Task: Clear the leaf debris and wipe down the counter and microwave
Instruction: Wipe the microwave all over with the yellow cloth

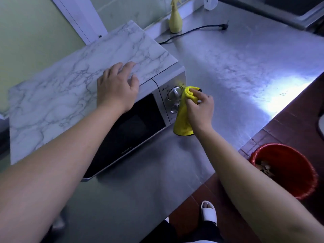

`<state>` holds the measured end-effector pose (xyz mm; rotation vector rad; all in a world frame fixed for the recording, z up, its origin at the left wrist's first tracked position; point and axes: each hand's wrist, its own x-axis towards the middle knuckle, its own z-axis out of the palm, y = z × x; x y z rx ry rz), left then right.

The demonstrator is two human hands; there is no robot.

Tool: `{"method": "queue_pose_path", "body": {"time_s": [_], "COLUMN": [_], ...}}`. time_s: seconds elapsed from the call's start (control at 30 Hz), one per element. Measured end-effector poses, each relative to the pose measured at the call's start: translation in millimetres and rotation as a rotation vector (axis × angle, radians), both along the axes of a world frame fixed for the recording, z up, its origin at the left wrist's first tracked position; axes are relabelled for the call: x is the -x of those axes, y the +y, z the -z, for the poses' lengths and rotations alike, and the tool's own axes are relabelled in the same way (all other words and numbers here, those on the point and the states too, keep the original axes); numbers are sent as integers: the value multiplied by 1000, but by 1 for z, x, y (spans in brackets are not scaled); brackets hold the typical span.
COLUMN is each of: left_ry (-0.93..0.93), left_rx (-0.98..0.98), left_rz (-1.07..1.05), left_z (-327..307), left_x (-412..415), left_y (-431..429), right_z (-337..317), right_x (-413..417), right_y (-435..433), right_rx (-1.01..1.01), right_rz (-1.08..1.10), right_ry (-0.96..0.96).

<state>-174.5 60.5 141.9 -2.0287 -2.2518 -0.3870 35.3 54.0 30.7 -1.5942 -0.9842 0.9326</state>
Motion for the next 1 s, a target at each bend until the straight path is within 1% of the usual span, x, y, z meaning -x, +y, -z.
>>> {"method": "queue_pose_path", "body": {"time_s": [0.13,0.2,0.27,0.37,0.5,0.53,0.57,0.67,0.73,0.8,0.9,1.0], "left_ry": [-2,-1,0,2,-2,-7,-12,-12,-12,-12,-12,-7], "left_rx": [3,4,0,2,12,14,15,13,11,4,3,-4], "left_rz": [-10,-11,-9,-4,-4,-5,-5,0,2,6,0,9], "left_z": [0,0,0,1,1,1,0,2,3,3,2,2], "left_x": [1,0,0,0,2,2,3,2,3,3,3,3], "left_y": [1,1,0,1,1,1,1,1,1,1,1,1], "right_z": [2,6,8,16,18,16,12,-11,-32,-51,-57,-42], "right_x": [23,37,52,68,65,59,51,20,5,2,14,20], "right_y": [-8,-18,-29,-48,-69,-71,-71,-63,-50,-33,-17,-6], "right_rx": [79,101,81,55,42,24,-4,-174,-352,-543,-851,-1025], "right_rz": [77,67,45,-62,-346,-354,-311,-105,-80,-126,-286,-419], "right_ry": [68,59,74,55,42,37,30,20,-26,-156,-417,-636]}}
